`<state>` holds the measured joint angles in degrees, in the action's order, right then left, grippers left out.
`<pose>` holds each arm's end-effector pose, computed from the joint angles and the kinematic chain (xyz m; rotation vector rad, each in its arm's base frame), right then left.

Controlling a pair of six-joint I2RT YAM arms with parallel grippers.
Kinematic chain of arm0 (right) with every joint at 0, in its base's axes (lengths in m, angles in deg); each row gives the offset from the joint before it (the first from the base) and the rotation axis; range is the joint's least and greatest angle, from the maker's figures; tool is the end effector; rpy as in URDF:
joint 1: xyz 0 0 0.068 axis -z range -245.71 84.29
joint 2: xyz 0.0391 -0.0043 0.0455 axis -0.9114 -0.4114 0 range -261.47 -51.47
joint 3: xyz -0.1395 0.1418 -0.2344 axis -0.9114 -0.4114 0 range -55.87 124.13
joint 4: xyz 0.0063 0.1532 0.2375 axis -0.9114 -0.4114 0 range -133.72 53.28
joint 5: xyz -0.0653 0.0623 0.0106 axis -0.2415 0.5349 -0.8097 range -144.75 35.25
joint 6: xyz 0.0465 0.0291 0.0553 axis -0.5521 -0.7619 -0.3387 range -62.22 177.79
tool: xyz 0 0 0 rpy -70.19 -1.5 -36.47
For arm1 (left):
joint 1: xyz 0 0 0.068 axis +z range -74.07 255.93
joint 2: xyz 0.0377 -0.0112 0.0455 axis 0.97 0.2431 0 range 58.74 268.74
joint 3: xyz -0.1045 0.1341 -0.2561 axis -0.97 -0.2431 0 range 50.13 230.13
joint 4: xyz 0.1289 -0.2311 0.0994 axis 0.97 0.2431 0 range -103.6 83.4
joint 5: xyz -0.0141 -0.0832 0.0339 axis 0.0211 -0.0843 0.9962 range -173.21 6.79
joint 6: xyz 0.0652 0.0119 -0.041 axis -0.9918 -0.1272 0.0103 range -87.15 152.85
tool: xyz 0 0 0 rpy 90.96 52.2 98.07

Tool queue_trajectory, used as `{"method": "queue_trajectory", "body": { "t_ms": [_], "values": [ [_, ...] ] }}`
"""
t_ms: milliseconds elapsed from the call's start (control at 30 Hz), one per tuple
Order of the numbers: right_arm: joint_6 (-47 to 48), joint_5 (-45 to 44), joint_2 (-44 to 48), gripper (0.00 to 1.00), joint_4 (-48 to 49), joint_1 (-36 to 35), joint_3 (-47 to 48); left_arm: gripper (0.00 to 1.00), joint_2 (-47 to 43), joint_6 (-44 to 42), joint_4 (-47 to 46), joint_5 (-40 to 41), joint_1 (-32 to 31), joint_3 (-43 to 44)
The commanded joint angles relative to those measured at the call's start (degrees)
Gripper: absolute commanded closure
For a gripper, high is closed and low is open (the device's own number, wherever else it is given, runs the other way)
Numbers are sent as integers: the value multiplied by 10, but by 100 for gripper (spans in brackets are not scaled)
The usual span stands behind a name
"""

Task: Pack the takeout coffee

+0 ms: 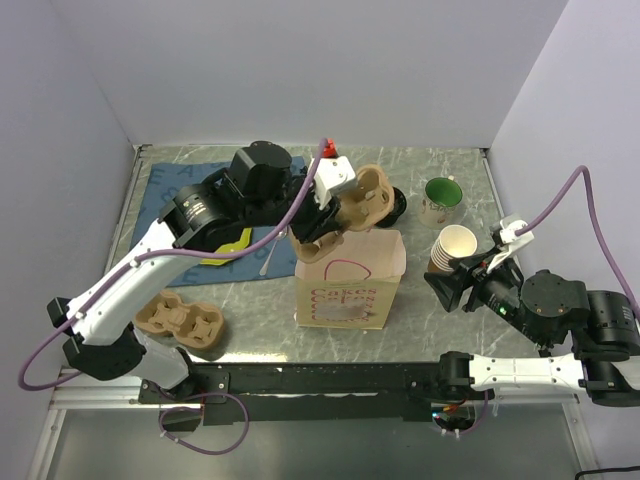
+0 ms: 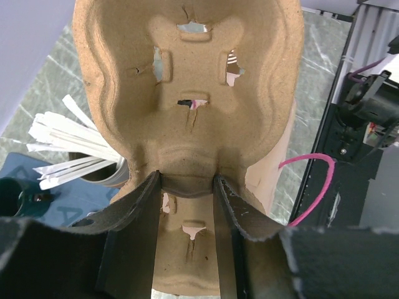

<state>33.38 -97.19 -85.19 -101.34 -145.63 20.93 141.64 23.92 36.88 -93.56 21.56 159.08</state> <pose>0.0512 0.0312 0.4613 -0.4218 1.8327 0.5439 0.1791 -0.2703 0.5245 1.1794 1.6853 -0.6823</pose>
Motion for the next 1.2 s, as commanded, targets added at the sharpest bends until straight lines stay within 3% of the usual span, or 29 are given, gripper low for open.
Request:
{"method": "queue_trajectory", "body": {
  "t_ms": [0, 400, 867, 1167],
  "values": [
    [-8, -15, 4, 32, 20, -4, 0, 72, 6, -7, -10, -27, -4, 11],
    [-1, -12, -7, 32, 27, -4, 3, 68, 44, -38, 70, -25, -15, 51],
    [-31, -5, -25, 32, 25, -4, 7, 64, 11, -60, -22, -45, -28, 4],
    [-38, -12, -33, 33, 22, -4, 18, 64, 21, -86, -29, -45, -28, -27]
  ]
}}
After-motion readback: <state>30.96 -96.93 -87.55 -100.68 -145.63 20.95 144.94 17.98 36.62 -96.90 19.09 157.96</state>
